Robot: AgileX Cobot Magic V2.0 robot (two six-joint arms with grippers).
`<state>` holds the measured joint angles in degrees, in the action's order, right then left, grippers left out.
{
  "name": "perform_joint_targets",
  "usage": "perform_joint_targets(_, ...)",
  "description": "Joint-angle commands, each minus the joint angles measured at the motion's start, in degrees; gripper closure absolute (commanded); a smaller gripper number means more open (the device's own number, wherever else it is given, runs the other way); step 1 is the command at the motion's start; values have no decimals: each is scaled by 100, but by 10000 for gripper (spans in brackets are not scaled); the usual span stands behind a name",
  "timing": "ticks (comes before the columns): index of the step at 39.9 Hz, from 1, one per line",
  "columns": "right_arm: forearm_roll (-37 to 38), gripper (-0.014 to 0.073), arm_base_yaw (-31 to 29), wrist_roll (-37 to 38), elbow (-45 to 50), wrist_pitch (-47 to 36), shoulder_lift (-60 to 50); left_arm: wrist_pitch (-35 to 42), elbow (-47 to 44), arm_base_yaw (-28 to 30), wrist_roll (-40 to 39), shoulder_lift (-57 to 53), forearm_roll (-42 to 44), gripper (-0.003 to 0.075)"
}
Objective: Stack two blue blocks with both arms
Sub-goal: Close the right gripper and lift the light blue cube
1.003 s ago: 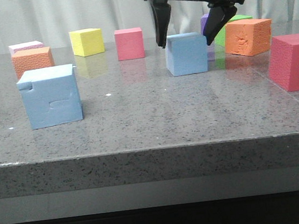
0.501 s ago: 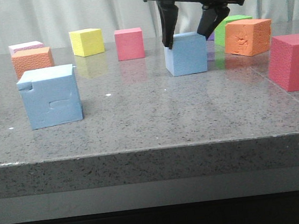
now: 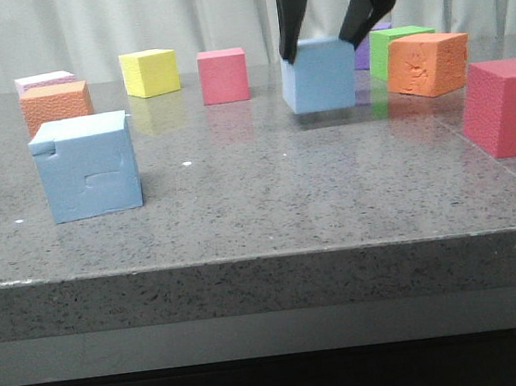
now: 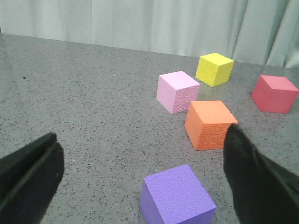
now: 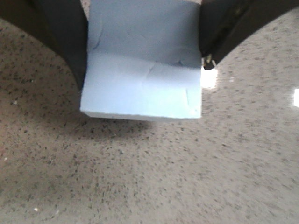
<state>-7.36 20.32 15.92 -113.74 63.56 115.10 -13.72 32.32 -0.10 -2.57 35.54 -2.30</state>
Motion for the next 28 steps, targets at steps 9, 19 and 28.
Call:
perform_joint_targets(9, -621, 275, 55, 132, -185, 78, -703, 475, 221, 1, -37, 29, -7, 49)
perform_joint_targets(19, -600, 275, 514, 267, -176, 459, -653, 475, 221, 1, -37, 29, -7, 49)
perform_joint_targets(28, -592, 275, 802, 636, -86, 458, -485, 475, 221, 1, -37, 29, -7, 49)
